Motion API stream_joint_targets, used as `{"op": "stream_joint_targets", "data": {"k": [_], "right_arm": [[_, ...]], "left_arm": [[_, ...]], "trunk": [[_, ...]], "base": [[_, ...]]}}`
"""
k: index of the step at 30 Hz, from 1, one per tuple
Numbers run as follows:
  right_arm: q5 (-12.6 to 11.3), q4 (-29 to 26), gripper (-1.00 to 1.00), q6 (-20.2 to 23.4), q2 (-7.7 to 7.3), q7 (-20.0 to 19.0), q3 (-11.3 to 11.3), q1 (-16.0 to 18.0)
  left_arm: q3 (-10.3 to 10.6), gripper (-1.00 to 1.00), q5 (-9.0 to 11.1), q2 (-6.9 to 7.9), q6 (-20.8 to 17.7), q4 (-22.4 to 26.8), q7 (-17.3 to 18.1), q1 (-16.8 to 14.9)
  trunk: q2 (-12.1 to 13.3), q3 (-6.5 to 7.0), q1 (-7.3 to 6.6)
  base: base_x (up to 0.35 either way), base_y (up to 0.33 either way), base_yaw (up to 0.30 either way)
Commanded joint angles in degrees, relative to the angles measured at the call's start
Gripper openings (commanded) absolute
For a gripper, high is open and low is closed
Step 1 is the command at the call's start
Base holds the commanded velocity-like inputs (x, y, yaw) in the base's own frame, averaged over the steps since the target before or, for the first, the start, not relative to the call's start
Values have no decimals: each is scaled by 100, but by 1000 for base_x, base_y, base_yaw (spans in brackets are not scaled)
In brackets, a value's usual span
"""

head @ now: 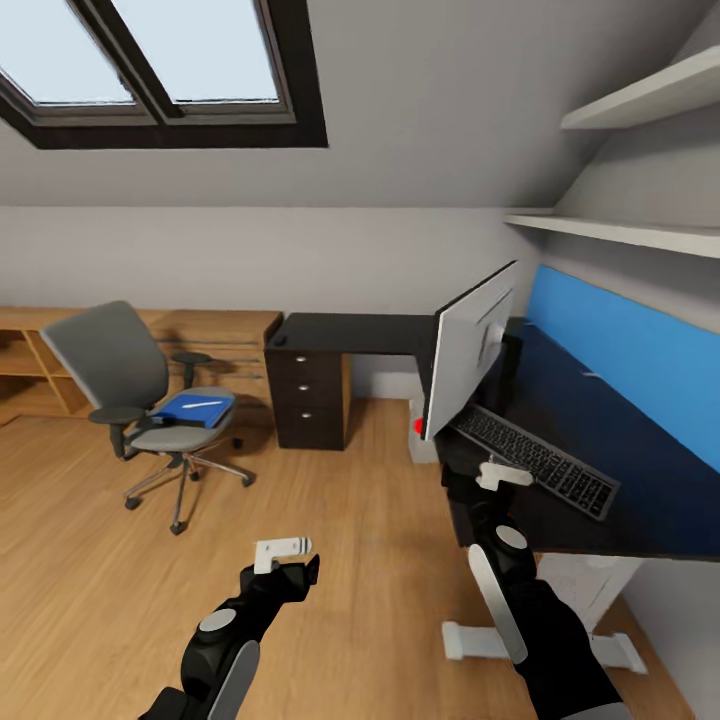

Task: In the bedroom, organize the workspace by keeping the computer under the desk, ensuring the monitor is on the desk, placing the keyboard on the desk next to the monitor, placing the mouse on the desk next to the keyboard, moving the folder from the swivel chair onto the desk next to the mouse, stacking the notebook on top of the folder with the pen on top of the notebook, and positioning the swivel chair next to the desk.

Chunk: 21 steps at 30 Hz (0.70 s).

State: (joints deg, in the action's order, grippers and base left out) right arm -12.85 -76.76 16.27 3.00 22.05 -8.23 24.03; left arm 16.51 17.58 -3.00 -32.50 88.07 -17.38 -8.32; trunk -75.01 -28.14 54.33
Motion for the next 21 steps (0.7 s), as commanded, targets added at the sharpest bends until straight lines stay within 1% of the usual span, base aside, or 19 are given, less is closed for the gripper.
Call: {"op": "stream_joint_targets", "data": {"k": [1, 5, 12, 13, 14, 17, 21], "right_arm": [[-42, -5, 100, 17, -1, 44, -12, 5], [-42, -5, 100, 17, -1, 45, -12, 5], [-49, 0, 100, 17, -1, 40, -12, 5], [-47, 7, 100, 17, -1, 32, -12, 5], [-44, 10, 100, 17, -1, 29, -12, 5], [-43, 11, 100, 17, -1, 28, -12, 5], [-43, 12, 100, 17, -1, 29, -12, 5]], "left_arm": [[4, 100, 61, 1, -20, 9, -54, -3], [2, 100, 61, 1, -20, 5, -54, -3], [-1, 100, 61, 7, -18, 0, -54, -3], [-66, 100, 61, 7, -19, -4, -54, -3], [-199, 100, 61, 4, -20, -7, -54, -3], [-310, 100, 62, 2, -20, -9, -52, -3], [-368, 100, 61, 1, -20, -9, -48, -3]], "trunk": [[-5, -5, 0], [-5, -1, 0], [-5, 1, 0], [-5, 1, 0], [-5, 1, 0], [-5, 1, 0], [-5, 1, 0]], "base": [[-1, -345, -156], [0, -346, -89], [0, -346, -20], [0, -255, -2], [0, -104, -1], [0, -64, -1], [0, -23, 0]]}}
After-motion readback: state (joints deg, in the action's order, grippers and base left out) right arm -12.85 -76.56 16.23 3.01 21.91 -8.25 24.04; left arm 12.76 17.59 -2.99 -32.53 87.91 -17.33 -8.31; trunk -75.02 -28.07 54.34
